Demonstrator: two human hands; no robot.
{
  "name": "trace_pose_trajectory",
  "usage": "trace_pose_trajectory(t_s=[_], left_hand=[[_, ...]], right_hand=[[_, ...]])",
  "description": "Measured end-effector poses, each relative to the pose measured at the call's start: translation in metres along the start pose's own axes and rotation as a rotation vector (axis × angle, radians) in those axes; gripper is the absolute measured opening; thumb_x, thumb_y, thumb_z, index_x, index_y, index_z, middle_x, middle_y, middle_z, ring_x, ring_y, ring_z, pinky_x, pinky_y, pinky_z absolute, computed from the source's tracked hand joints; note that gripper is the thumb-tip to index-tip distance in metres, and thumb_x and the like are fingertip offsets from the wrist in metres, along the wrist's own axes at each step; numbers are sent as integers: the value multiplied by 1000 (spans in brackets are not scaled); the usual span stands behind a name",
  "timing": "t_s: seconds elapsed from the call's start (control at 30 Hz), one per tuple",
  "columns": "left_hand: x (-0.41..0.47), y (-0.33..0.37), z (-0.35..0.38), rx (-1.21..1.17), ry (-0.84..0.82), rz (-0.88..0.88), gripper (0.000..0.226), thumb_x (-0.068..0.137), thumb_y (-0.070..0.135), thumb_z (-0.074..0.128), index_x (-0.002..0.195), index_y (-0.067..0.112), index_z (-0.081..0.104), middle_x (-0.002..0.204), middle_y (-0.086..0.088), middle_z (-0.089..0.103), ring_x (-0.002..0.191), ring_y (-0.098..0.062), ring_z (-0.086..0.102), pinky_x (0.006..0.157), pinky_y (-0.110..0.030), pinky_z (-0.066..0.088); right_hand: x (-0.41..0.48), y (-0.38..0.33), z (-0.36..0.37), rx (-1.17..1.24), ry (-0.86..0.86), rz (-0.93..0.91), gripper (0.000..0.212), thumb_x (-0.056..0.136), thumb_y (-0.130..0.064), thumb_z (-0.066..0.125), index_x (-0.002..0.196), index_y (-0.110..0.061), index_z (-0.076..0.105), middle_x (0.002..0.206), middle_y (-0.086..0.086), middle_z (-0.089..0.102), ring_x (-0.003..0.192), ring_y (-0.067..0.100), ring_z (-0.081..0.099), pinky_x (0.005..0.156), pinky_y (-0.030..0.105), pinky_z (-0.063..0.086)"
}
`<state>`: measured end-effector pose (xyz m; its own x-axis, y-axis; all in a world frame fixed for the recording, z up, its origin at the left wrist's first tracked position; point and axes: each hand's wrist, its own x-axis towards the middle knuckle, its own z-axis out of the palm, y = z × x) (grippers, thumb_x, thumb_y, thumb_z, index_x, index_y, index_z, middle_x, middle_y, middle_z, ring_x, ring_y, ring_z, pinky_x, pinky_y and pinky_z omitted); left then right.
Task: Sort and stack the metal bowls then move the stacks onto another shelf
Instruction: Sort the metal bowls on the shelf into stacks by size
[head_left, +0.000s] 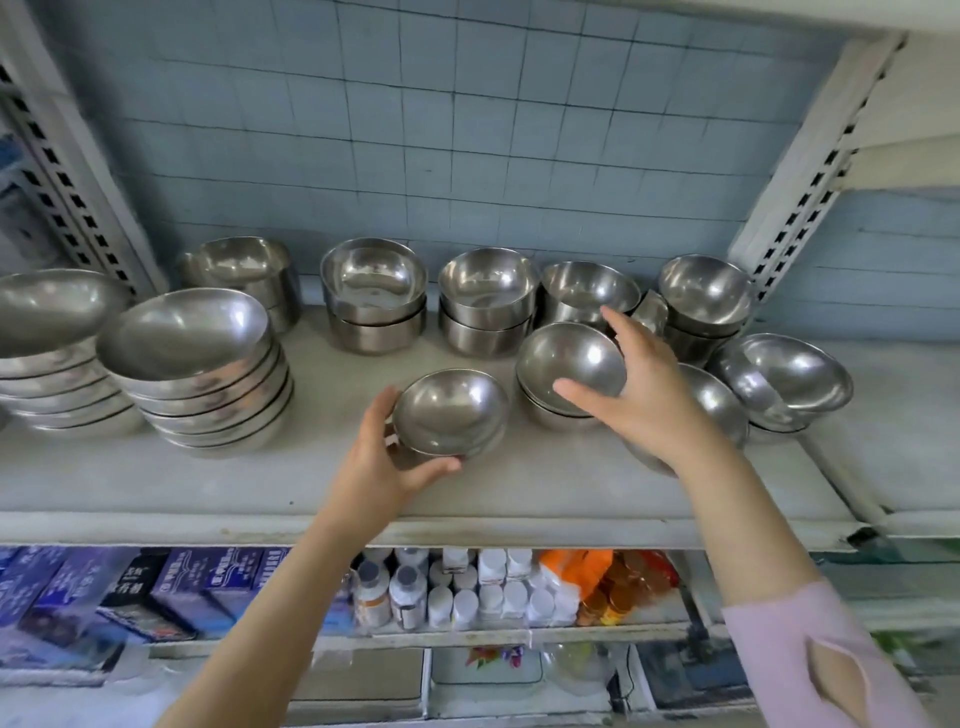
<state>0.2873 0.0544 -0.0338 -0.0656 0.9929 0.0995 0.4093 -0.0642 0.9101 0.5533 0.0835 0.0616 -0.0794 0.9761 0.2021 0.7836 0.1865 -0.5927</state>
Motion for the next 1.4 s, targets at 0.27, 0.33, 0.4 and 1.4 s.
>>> trace_pose_trajectory(t_s=[0.27,0.33,0.4,1.4], left_hand=[[-3,-4,-2,4,-4,6,120,42,73,80,143,44,22,129,30,40,116,-11,55,102,-46,46],[-4,-3,-3,8,-3,7,120,45,65,81,146,39,21,129,28,39,114,-6,55,105,-41,44],[-5,-2,-4,21,-9,17,118,49,55,81,147,32,21,126,32,37,110,2,53,104,-34,42],[4,-7,-6,87,-16,-8,95,57,41,89,137,21,40,117,8,62,110,-11,56,80,-10,39]], right_hand=[[32,15,18,-269,-166,42,124,67,-64,80,159,-19,9,160,14,27,146,36,27,116,41,23],[36,18,19,-299,-175,49,129,61,-73,75,159,-22,8,160,16,28,147,37,25,118,42,19],[39,19,19,-326,-174,46,133,54,-82,68,158,-22,11,156,15,35,145,38,28,118,44,19],[17,-58,72,-23,-296,-166,101,54,-53,91,140,-37,39,128,-23,38,133,13,33,105,31,33]])
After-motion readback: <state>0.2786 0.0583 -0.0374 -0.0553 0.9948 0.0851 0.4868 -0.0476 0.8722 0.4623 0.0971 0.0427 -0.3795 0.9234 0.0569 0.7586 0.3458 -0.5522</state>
